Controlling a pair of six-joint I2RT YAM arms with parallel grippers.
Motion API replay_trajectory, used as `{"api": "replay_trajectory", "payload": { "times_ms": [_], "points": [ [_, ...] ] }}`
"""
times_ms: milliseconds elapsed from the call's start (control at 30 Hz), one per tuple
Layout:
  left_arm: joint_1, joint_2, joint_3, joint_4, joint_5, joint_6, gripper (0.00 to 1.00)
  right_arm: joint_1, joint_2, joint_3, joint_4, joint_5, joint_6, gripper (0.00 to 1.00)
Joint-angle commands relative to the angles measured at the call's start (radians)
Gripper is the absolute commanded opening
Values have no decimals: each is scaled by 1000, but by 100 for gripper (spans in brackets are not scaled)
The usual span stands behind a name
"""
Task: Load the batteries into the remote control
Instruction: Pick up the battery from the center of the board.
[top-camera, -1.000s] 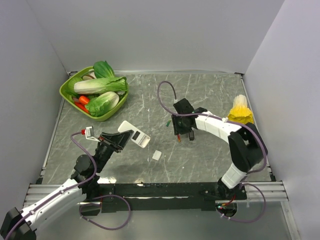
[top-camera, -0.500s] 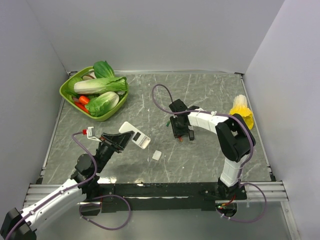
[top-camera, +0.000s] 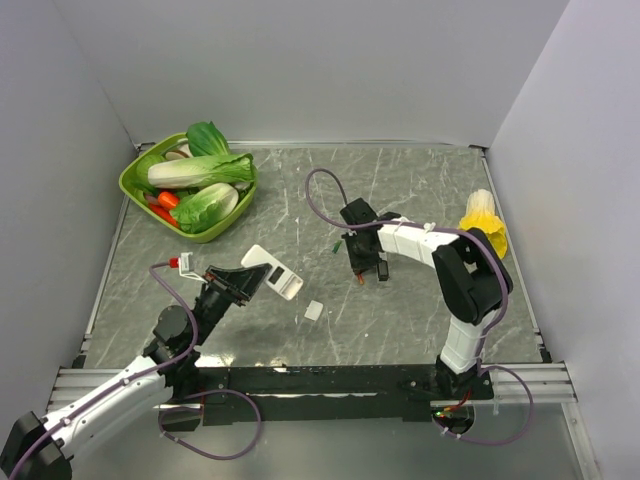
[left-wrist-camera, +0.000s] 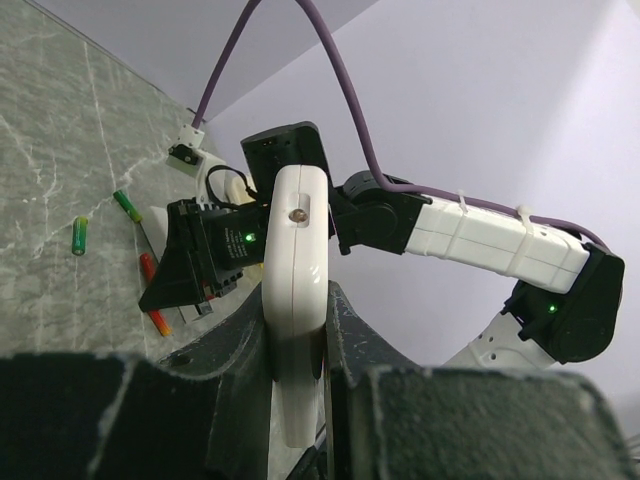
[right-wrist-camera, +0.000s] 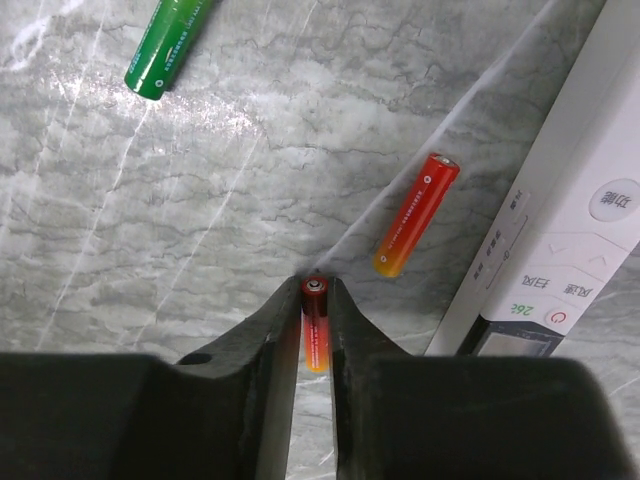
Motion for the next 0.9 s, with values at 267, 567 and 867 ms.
{"api": "replay_trajectory", "payload": {
  "times_ms": [267,567,867],
  "points": [
    [3,67,-114,16,42,-11,2,0,-120,-115,52,-14,-48,2],
    [3,127,-110,80,64,-42,2,0,-387,-219,125,-59,-11,0],
    [6,202,41,-156,88,-21,1,86,-783,-328,303,-203,-215,0]
  ]
}}
